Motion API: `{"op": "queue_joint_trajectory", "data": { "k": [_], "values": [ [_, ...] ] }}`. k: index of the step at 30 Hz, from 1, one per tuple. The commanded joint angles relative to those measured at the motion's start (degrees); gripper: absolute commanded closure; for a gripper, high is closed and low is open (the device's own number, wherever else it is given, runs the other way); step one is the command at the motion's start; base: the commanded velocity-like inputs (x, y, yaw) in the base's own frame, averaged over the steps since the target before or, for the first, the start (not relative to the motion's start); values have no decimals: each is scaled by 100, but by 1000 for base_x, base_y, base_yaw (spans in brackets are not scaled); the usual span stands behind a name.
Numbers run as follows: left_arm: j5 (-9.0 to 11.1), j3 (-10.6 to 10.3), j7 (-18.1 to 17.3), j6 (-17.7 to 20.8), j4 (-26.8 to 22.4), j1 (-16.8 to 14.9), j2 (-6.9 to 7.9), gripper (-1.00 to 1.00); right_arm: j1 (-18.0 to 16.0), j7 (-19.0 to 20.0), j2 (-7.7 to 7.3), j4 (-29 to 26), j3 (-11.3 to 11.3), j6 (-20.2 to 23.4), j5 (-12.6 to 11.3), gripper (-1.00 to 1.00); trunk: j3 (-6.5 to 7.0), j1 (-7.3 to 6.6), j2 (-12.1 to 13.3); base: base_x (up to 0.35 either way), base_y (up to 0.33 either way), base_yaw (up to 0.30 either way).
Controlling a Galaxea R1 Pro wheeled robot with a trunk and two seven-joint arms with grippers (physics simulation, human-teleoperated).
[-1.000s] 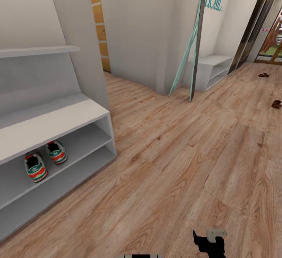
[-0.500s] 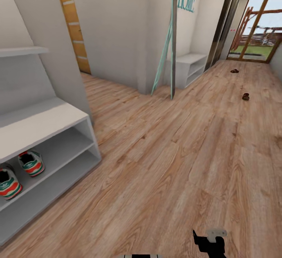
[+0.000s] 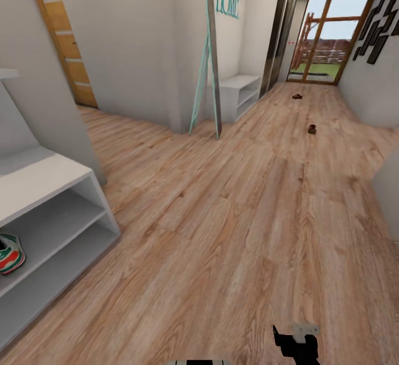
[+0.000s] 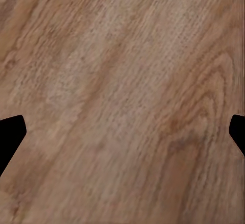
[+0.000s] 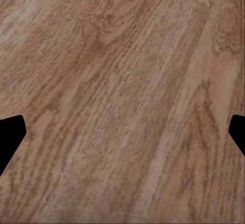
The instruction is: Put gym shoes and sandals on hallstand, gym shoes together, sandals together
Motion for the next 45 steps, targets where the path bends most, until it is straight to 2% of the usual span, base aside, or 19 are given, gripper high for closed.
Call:
{"op": "queue_joint_trajectory", "data": {
  "k": [1,17,45],
  "values": [
    [-17,48,-52,-10,2,-2,-4,-100,-5,-12,2,7,-33,-17,35,-100,-4,-1,-2,0,0,-300],
    [-11,48,-52,-9,-1,-5,-4,-100,-5,-12,-4,7,-32,-17,35,-100,-4,-1,-2,19,0,-300],
    [44,61,-45,-10,-7,-2,-4,-100,-5,-12,2,7,-28,-17,35,-100,-4,-1,-2,331,0,-300]
  ]
}}
